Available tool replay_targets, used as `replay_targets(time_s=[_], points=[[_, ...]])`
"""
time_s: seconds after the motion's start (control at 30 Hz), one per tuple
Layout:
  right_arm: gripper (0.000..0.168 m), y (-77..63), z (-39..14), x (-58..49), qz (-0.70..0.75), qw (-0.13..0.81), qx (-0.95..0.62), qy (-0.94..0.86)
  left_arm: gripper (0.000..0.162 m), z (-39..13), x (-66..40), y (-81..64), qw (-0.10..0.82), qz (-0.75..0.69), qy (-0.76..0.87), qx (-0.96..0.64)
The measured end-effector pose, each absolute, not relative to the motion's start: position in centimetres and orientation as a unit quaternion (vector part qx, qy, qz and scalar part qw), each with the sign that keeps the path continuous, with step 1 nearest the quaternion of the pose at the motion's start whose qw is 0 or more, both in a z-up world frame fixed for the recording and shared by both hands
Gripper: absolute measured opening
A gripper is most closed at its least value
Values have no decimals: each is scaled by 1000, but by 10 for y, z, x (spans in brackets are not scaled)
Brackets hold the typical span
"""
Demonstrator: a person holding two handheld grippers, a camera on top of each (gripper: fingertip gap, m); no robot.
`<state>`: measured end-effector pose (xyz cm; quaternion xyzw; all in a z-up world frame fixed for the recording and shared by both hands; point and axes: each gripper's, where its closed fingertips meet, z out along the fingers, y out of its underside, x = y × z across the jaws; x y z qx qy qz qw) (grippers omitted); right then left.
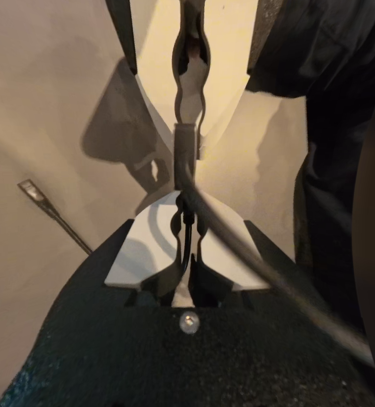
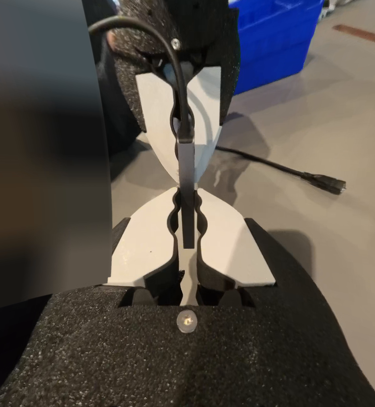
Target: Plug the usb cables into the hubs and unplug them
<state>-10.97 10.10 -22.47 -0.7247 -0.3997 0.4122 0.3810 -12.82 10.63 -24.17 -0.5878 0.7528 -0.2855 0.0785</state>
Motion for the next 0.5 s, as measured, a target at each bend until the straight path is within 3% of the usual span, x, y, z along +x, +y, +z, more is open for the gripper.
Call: replay_targets(time_s=[0.37, 0.43, 0.5], points=[[11, 107, -228, -115, 410, 391, -723, -396, 10, -246, -134, 112, 80, -260, 743, -612], [11, 109, -225, -111, 409, 400, -722, -390, 20, -234, -132, 118, 104, -290, 722, -619], [11, 111, -221, -105, 405, 413, -721, -382, 46, -216, -132, 125, 134, -328, 702, -618]])
